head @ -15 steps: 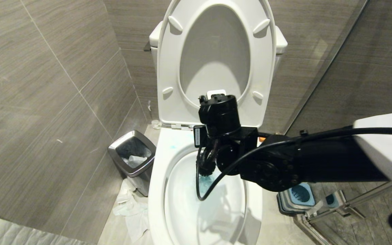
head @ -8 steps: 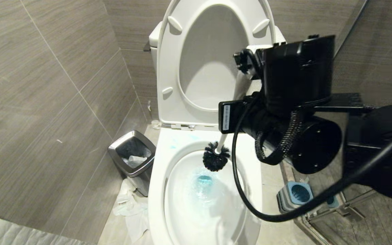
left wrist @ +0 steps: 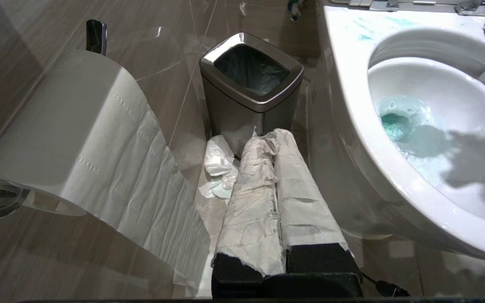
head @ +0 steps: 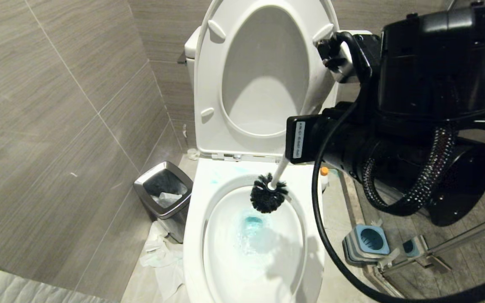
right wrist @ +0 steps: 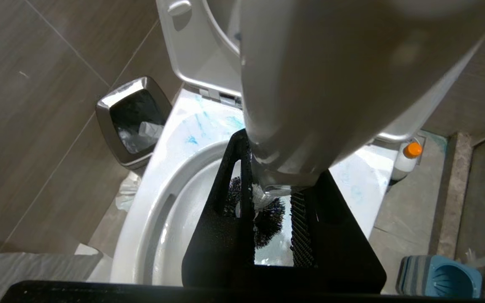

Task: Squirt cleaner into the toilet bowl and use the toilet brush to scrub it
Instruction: Scrub the toilet bowl

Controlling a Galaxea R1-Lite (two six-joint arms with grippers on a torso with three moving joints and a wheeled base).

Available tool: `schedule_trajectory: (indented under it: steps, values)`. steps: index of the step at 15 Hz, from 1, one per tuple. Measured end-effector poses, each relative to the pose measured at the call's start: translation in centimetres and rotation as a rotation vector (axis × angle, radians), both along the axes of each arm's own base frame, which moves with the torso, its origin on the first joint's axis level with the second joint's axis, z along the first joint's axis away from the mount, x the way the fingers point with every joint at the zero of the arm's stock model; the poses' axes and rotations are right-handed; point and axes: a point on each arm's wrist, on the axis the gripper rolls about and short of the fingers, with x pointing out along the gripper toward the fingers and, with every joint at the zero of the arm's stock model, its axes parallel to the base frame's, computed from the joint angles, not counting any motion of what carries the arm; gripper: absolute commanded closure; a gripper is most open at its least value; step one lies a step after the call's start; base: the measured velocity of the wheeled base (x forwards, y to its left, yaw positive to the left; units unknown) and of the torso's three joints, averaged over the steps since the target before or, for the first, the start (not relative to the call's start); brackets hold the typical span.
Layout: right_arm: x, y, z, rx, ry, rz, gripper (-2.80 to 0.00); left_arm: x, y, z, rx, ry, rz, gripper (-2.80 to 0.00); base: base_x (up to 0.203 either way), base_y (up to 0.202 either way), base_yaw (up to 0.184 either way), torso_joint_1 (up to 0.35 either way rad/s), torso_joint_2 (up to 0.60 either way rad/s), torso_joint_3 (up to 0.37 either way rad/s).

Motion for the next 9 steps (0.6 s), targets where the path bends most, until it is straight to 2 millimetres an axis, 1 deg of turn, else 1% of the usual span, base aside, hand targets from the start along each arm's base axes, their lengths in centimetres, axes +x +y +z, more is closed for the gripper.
schedule_trajectory:
  steps: [3,7,9]
  values:
    - [-0.39,-0.62,-0.97,-0.027,0.021,-0.002,0.0,0.0,0.0,0.0,0.0,0.0,0.0,0.0,0.0,0.0,0.0,0.0,0.0,0.0]
    - [-0.69,-0.66,-1.23,-0.047,0.023,0.006,0.0,0.0,0.0,0.0,0.0,0.0,0.0,0.0,0.0,0.0,0.0,0.0,0.0,0.0]
    - [-0.93,-0.72,-1.03,-0.068,0.012,0.015,0.0,0.0,0.0,0.0,0.0,-0.001,0.0,0.0,0.0,0.0,0.0,0.0,0.0,0.0]
